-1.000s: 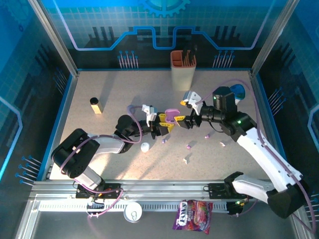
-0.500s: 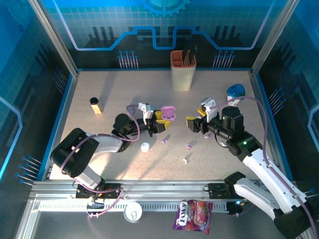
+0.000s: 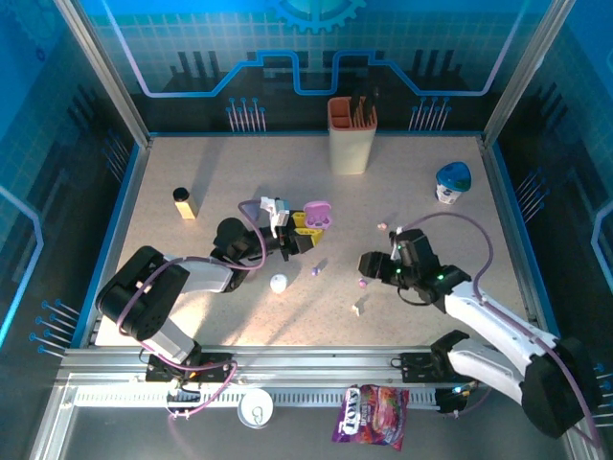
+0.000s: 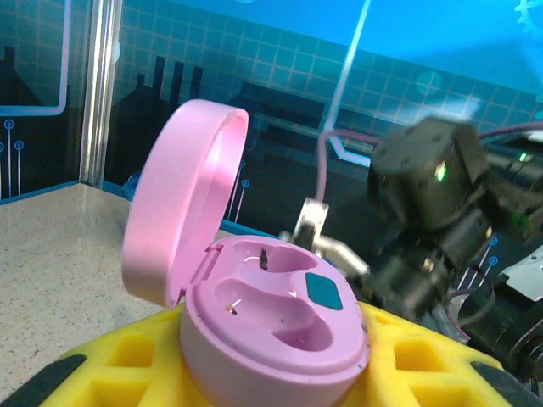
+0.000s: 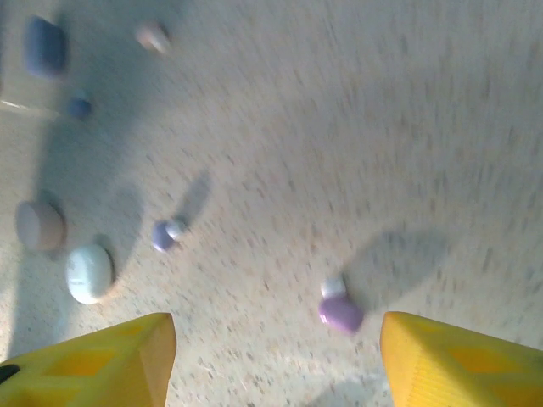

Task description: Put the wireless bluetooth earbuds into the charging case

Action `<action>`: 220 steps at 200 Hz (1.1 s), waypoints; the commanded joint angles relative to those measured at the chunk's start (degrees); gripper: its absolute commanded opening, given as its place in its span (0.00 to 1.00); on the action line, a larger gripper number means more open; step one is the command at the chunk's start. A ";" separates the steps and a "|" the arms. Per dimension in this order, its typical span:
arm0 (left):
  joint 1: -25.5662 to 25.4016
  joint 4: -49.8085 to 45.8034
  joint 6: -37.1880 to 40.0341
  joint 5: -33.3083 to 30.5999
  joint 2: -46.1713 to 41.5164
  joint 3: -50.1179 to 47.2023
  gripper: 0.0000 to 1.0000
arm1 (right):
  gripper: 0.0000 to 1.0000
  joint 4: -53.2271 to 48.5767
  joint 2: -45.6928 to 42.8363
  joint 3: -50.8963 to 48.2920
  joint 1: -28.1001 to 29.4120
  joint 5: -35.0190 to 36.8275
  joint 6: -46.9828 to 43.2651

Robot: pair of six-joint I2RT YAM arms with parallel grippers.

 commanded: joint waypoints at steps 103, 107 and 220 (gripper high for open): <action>0.52 1.92 1.35 1.68 -0.98 -0.86 0.35 | 0.52 16.61 13.42 -4.48 4.34 -2.16 16.07; 0.57 1.93 1.35 1.67 -1.08 -0.94 0.35 | 0.52 16.78 13.53 -4.42 4.20 -2.06 15.98; 0.54 1.96 1.57 2.41 -1.22 -1.16 0.35 | 0.37 20.67 18.40 -3.06 0.10 -2.26 14.09</action>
